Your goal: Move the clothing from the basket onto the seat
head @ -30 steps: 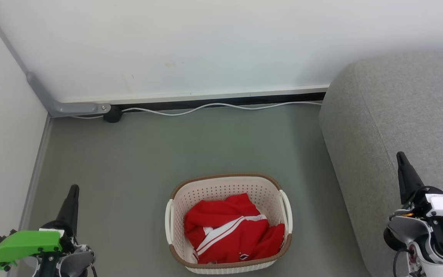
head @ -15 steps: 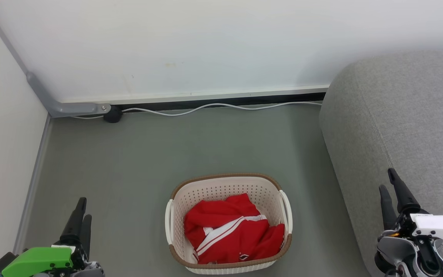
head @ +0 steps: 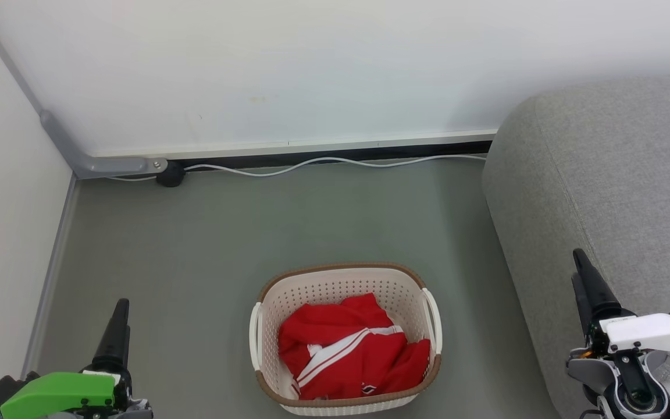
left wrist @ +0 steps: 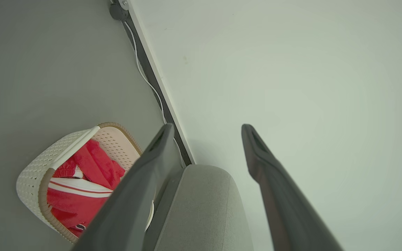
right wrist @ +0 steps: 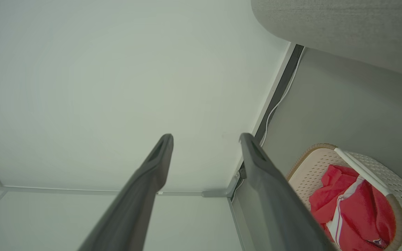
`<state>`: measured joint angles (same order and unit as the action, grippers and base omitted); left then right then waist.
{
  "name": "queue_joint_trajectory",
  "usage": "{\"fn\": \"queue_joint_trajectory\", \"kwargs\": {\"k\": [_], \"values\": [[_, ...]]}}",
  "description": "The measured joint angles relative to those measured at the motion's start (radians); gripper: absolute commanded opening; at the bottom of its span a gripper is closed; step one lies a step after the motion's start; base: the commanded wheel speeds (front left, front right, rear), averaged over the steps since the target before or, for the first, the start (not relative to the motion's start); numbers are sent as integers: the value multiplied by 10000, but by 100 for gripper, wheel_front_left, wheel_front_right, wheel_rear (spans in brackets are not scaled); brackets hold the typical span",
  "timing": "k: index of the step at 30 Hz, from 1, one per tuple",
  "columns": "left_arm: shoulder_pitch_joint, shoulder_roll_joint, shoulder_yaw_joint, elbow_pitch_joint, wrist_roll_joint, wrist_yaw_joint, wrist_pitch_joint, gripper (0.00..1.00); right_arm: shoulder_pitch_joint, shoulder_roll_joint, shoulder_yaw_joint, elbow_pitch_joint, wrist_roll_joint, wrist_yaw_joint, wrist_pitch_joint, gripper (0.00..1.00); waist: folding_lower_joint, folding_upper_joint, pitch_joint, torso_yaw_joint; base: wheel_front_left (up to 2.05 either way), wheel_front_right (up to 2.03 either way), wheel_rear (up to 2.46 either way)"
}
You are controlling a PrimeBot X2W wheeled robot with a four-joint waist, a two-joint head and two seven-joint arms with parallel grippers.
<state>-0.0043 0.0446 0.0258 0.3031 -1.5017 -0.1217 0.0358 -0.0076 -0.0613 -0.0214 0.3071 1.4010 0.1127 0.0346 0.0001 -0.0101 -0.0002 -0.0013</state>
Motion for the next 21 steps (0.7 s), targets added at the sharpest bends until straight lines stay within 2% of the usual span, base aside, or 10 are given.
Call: {"fn": "queue_joint_trajectory", "kwargs": {"k": [5, 15, 21], "values": [[51, 151, -167, -10, 616, 0, -178, 100, -76, -226, 403, -105, -1014, -109, -167, 100, 0, 0, 4, -5, 0, 0, 0], [52, 468, -516, -115, 2159, 81, -560, 100, -337, -583, 1329, -270, -3068, -598, -514, 100, 0, 0, 4, -9, 0, 0, 0], [52, 614, -686, -150, 2890, 167, -734, 100, -362, -654, 1749, -276, -3804, -717, -646, 100, 0, 0, -13, -9, 0, 0, 0]]}}
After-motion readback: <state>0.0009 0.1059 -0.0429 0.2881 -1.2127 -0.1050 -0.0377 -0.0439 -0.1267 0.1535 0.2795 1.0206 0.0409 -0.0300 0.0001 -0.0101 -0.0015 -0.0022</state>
